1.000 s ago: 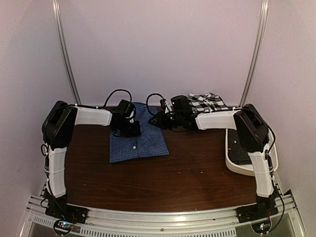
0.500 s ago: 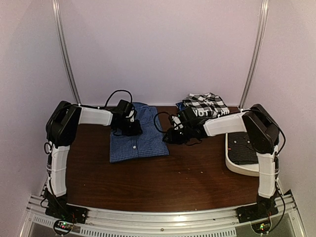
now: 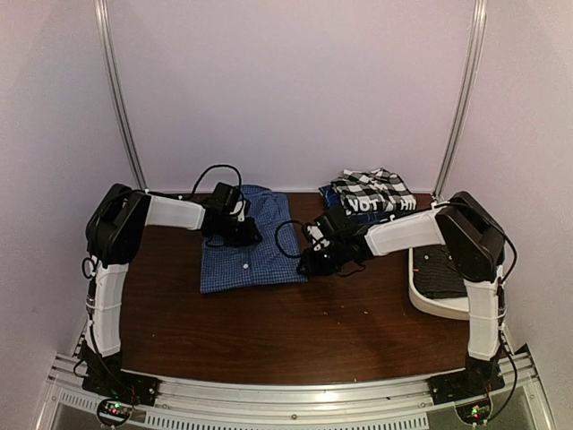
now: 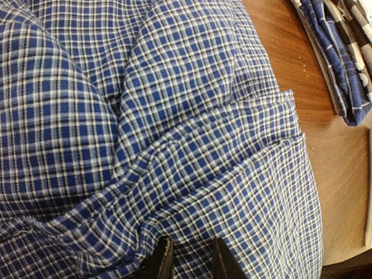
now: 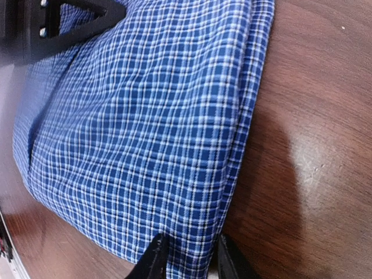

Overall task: Fold and stack the long sleeve shirts
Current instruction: Move the 2/3-rectangle-folded shirt to the center of the board.

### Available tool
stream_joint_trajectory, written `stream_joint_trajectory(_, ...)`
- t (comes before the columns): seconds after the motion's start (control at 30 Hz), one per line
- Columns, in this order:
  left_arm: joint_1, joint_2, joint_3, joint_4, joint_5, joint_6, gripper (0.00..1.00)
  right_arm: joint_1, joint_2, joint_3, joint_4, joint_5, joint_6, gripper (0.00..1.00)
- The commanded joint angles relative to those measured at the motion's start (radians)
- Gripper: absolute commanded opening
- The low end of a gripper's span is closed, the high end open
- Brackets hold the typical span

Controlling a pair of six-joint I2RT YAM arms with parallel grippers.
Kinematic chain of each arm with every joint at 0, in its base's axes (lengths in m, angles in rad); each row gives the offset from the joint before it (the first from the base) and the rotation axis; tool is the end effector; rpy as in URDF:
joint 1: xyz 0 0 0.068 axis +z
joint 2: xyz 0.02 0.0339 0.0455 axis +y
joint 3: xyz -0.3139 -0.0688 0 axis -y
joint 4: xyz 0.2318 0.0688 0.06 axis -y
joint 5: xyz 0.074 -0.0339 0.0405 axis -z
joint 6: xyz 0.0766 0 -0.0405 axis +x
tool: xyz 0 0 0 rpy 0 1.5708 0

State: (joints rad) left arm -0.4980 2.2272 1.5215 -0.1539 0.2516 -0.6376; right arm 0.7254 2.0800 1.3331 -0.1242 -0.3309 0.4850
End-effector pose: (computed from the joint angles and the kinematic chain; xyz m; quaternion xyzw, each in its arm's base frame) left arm 0.4509 -0.2669 0.1452 -0.0213 0.9308 -0.2849 0.2279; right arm 0.3413 0.3359 0.1621 -0.1672 0.9131 0.3196 0.1900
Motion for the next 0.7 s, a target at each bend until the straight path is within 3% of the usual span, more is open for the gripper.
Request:
stream_joint_trajectory(0.0,-0.004,0.011,-0.046,0.001,0.023,-0.018,0.25,0.02,-0.027,-0.045,-0.008,0.026,-0.01,0.21)
stream_joint_trajectory(0.13,-0.019,-0.01,-0.082,-0.002,0.012,-0.04,0.25,0.026,-0.067,-0.108,0.008,0.026,-0.005,0.0)
stream_joint_trajectory(0.33,-0.05,-0.077,-0.177,-0.013,-0.009,-0.137,0.24,0.034,-0.165,-0.247,0.045,0.011,-0.012,0.0)
stream_joint_trajectory(0.67,-0.088,-0.203,-0.193,-0.044,-0.04,-0.137,0.3,0.063,-0.297,-0.433,0.038,-0.025,-0.039,0.0)
